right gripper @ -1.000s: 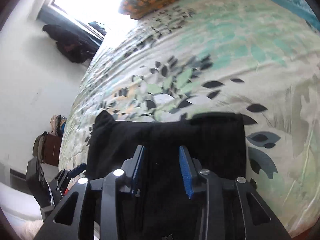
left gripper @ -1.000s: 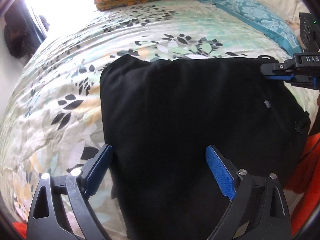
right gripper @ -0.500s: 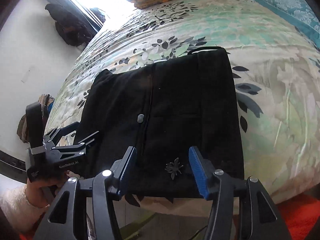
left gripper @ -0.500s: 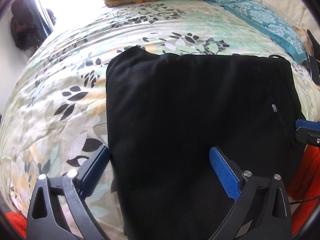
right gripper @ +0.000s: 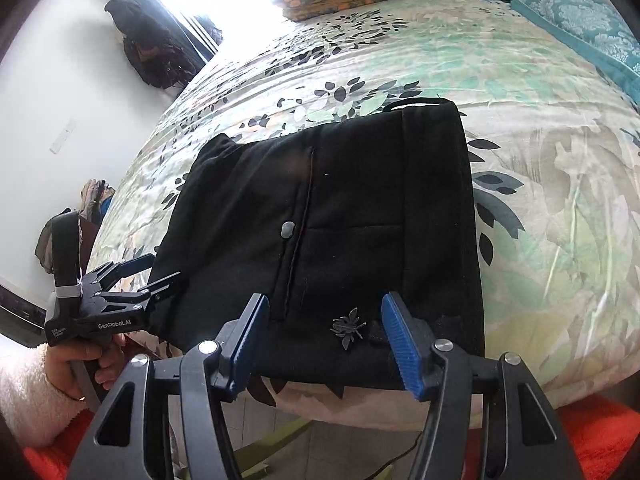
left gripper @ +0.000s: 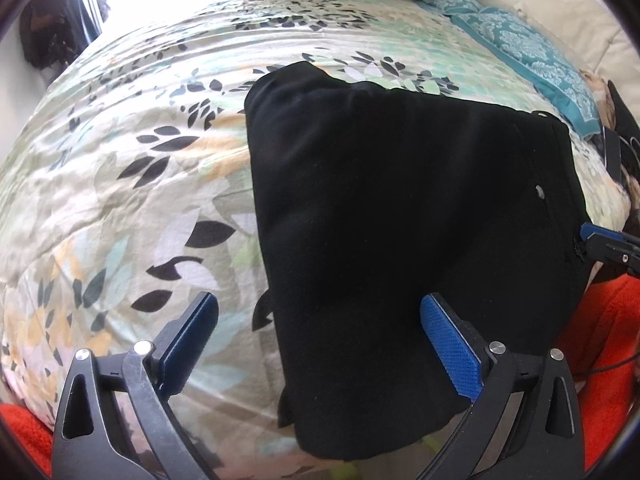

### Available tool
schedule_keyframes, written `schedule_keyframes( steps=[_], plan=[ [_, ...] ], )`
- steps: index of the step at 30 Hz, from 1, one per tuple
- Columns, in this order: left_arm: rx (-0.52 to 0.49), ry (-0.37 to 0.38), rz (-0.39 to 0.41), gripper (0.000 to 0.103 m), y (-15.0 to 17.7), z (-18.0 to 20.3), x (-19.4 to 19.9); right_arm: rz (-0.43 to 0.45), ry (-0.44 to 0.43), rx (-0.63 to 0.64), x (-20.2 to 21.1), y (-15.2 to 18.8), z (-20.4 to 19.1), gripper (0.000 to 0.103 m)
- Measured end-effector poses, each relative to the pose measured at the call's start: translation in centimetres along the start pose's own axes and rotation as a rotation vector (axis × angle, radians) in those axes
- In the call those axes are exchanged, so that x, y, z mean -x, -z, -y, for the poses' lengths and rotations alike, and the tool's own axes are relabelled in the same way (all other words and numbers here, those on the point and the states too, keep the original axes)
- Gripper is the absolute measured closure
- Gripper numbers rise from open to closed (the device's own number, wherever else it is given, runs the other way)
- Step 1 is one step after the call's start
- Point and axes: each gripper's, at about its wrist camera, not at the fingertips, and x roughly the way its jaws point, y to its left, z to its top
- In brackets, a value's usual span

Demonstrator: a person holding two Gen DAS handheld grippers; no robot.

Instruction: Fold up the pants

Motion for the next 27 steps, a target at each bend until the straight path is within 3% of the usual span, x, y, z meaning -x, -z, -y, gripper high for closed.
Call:
schedule_keyframes(
  steps=[6, 12, 16, 22, 25, 27],
  plan=[
    [0.055, 0.019, 0.008, 0.003, 0.4, -1.0, 1.9, 0.023, 0.024, 0.015, 1.1, 0.2, -0.6, 0.044],
    [-0.048, 0.116, 0.094, 0.003, 1.2, 2.5, 3.9, 0.041, 0.022, 0.088, 2.4, 0.9, -2.1, 0.044],
    [-0.201, -0.008, 0.029, 0.0, 2.1, 6.6, 0.1, -0.055, 0.074, 0.09, -0.4, 1.5, -1.6, 0.043],
    [-0.123, 0.074, 0.03, 0.003, 0.9, 4.4, 2.0, -0.037, 0.099, 0.131, 0.3, 1.4, -2.4, 0.043],
    [-0.023, 0.138, 0.103, 0.003, -2.0, 0.9, 3.6, 0.05, 0.054, 0.049, 2.3, 0.5, -1.1, 0.04],
    [0.045, 0.196, 0.105, 0.003, -5.0, -1.2, 3.2, 0.098, 0.025, -0.026, 3.1, -0.6, 0.4, 0.038]
  ],
)
